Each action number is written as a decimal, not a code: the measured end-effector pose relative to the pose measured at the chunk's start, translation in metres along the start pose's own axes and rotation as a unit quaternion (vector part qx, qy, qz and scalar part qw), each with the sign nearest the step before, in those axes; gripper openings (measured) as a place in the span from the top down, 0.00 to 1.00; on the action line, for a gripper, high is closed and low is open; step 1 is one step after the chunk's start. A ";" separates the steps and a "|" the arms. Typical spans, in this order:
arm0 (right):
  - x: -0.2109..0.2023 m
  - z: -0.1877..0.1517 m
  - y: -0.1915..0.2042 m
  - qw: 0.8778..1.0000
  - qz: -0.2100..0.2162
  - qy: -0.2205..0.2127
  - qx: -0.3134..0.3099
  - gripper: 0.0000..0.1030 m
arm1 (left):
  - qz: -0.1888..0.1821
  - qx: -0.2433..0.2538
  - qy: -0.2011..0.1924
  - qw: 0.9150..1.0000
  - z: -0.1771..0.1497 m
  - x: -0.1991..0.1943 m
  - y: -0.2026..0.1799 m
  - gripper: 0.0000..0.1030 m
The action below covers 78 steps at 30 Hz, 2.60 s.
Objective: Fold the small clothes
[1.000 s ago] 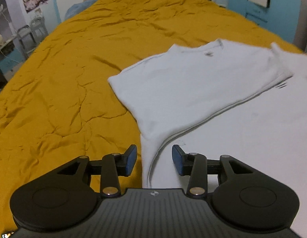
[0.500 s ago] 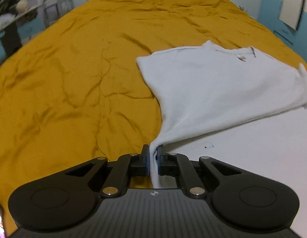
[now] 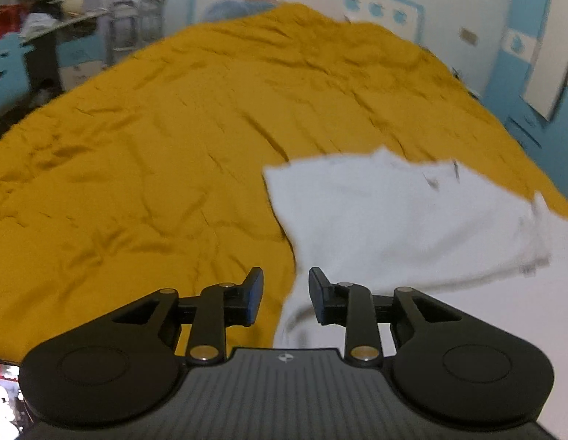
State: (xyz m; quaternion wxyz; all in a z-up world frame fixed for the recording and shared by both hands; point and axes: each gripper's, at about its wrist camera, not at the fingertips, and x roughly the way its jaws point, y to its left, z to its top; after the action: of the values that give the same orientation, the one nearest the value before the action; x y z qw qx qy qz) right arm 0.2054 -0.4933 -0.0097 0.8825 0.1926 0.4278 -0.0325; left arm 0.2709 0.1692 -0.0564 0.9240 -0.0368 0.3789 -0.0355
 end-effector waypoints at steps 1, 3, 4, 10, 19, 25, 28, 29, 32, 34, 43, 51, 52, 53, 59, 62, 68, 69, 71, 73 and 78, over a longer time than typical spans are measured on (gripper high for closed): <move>-0.007 0.010 -0.017 1.000 -0.005 -0.017 0.022 0.52 | 0.012 -0.003 -0.007 1.000 0.005 0.001 -0.003 0.65; -0.019 0.029 -0.059 0.995 -0.013 -0.053 0.083 0.52 | 0.032 -0.002 -0.014 0.999 0.014 0.009 -0.011 0.64; -0.021 0.036 -0.082 0.991 -0.014 -0.065 0.117 0.52 | 0.037 -0.002 -0.014 0.999 0.017 0.014 -0.014 0.64; -0.011 0.054 -0.209 0.955 -0.046 -0.103 0.274 0.55 | 0.049 -0.021 -0.002 0.999 0.021 0.050 -0.042 0.64; 0.046 0.051 -0.317 0.912 -0.053 -0.091 0.396 0.61 | 0.088 -0.015 0.034 0.995 0.011 0.082 -0.076 0.64; 0.075 0.051 -0.346 0.902 -0.053 -0.088 0.419 0.80 | 0.105 -0.022 0.044 0.993 0.016 0.089 -0.079 0.64; 0.074 0.060 -0.341 0.911 -0.070 -0.100 0.393 0.98 | 0.110 -0.021 0.044 0.993 0.018 0.088 -0.081 0.64; 0.068 0.065 -0.334 0.917 -0.075 -0.109 0.375 0.98 | 0.110 -0.020 0.043 0.993 0.019 0.089 -0.081 0.64; 0.041 0.087 -0.304 0.933 -0.072 -0.139 0.325 0.99 | 0.105 -0.022 0.037 0.994 0.021 0.084 -0.079 0.64; 0.017 0.105 -0.272 0.944 -0.067 -0.156 0.283 0.99 | 0.100 -0.024 0.030 0.994 0.022 0.079 -0.078 0.64; -0.087 0.184 -0.043 0.966 0.044 -0.243 0.072 0.99 | 0.077 -0.056 -0.017 0.995 0.029 0.048 -0.062 0.64; -0.099 0.189 0.178 0.956 0.173 -0.235 -0.030 0.99 | 0.051 -0.082 -0.058 0.994 0.037 0.014 -0.030 0.64; -0.095 0.186 0.200 0.955 0.189 -0.228 -0.032 0.99 | 0.050 -0.087 -0.062 0.993 0.039 0.010 -0.025 0.64; -0.090 0.180 0.222 0.953 0.206 -0.220 -0.034 0.99 | 0.049 -0.091 -0.065 0.992 0.041 0.008 -0.020 0.64; -0.024 0.122 0.328 0.953 0.255 -0.159 -0.047 0.99 | 0.037 -0.111 -0.071 0.991 0.042 -0.001 0.008 0.64; 0.033 0.073 0.367 0.961 0.251 -0.107 -0.044 0.99 | 0.034 -0.116 -0.068 0.990 0.036 0.000 0.019 0.64; 0.143 -0.031 0.410 0.969 0.241 0.010 -0.044 0.99 | 0.024 -0.132 -0.060 0.989 0.023 0.001 0.039 0.64; 0.158 -0.044 0.412 0.968 0.245 0.029 -0.042 0.99 | 0.021 -0.135 -0.056 0.989 0.022 0.004 0.041 0.64; 0.181 -0.074 0.412 0.965 0.251 0.064 -0.035 0.99 | 0.011 -0.142 -0.049 0.989 0.018 0.007 0.044 0.64; 0.200 -0.096 0.415 0.960 0.260 0.097 -0.036 0.99 | -0.007 -0.151 -0.042 0.988 0.015 0.011 0.045 0.64; 0.223 -0.122 0.417 0.945 0.286 0.150 -0.058 0.83 | -0.059 -0.166 -0.030 0.984 0.011 0.021 0.040 0.59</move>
State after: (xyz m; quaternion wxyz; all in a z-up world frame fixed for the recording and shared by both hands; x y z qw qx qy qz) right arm 0.3481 -0.0388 -0.1191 0.7901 0.2581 0.4828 0.2758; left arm 0.2951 0.2079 -0.0674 0.9123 -0.2129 0.3490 -0.0255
